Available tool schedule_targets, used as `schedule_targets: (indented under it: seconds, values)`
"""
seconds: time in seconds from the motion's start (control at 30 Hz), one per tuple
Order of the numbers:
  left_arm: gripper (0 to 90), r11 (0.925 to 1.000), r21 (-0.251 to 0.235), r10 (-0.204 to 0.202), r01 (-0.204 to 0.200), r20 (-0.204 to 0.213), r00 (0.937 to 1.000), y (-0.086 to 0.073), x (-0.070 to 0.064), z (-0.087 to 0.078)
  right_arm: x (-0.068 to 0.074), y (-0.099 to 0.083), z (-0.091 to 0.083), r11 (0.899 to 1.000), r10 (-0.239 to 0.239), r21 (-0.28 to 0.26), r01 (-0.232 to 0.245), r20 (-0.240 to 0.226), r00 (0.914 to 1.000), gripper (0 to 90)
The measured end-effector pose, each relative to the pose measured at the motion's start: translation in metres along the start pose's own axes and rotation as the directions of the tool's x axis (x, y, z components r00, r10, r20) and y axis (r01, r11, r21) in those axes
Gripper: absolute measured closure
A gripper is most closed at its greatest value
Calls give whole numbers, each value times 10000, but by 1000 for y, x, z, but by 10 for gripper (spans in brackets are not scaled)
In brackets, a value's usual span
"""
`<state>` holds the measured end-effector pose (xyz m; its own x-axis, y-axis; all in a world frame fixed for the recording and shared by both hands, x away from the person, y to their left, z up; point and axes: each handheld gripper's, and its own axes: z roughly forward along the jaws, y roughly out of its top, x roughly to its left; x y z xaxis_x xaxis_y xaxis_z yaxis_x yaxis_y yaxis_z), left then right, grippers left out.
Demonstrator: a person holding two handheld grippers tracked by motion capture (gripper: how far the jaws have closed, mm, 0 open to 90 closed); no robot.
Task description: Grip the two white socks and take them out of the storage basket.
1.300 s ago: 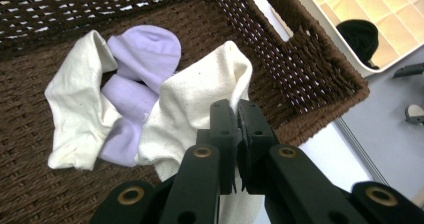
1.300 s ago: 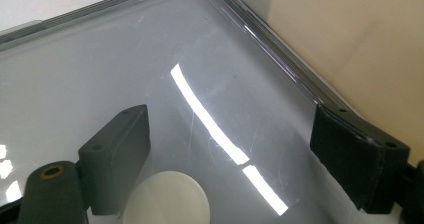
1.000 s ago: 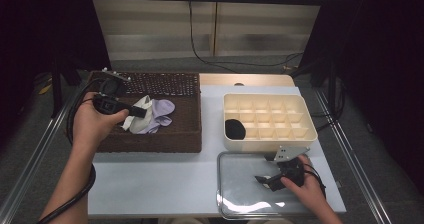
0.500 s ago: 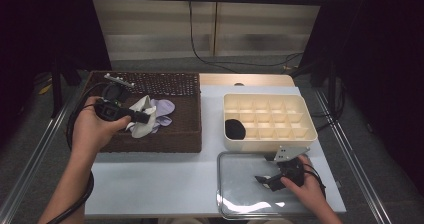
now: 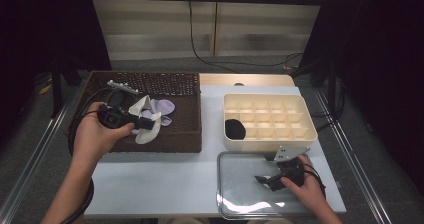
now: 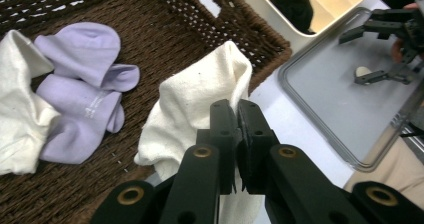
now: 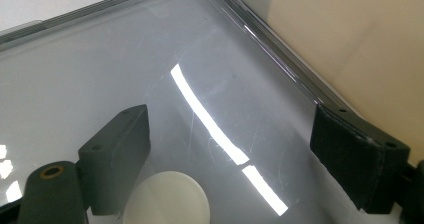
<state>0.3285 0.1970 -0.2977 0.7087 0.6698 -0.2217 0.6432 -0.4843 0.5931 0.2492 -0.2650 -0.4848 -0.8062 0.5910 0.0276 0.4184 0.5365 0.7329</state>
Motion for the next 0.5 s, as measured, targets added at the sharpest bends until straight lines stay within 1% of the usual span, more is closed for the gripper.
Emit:
schedule_targets:
  seconds: [0.07, 0.13, 0.27, 0.37, 0.4, 0.47, 0.5]
  values:
    - [867, 10000, 8, 57, -57, -46, 10000, -1, -1, -1, 0, 0, 0, 10000, 6, -1, -6, -6, 10000, 160]
    - [867, 9999, -87, -105, 104, -23, 9999, -2, -1, -1, 0, 0, 0, 10000, 0, -2, 0, -3, 10000, 160]
    - [867, 10000, -52, 0, 1, 18, 10000, -4, -3, -1, 0, 0, 0, 10000, -5, -2, 5, 0, 10000, 160]
    - [867, 10000, -82, -36, 37, 111, 9999, -5, -4, 1, 0, 0, 0, 10000, 1, 0, -1, -3, 10000, 160]
    - [867, 10000, -36, 43, -43, 124, 9999, -5, -4, 1, 0, 0, 0, 10000, -1, -1, 1, -4, 10000, 160]
    - [867, 9999, -137, -86, 88, 156, 9998, -7, -5, 2, 0, 0, 0, 10000, -6, -3, 6, 0, 10000, 160]
    - [867, 9999, -135, -60, 63, 218, 9997, -7, -5, 2, 0, 0, 0, 10000, -7, -4, 7, 1, 10000, 159]
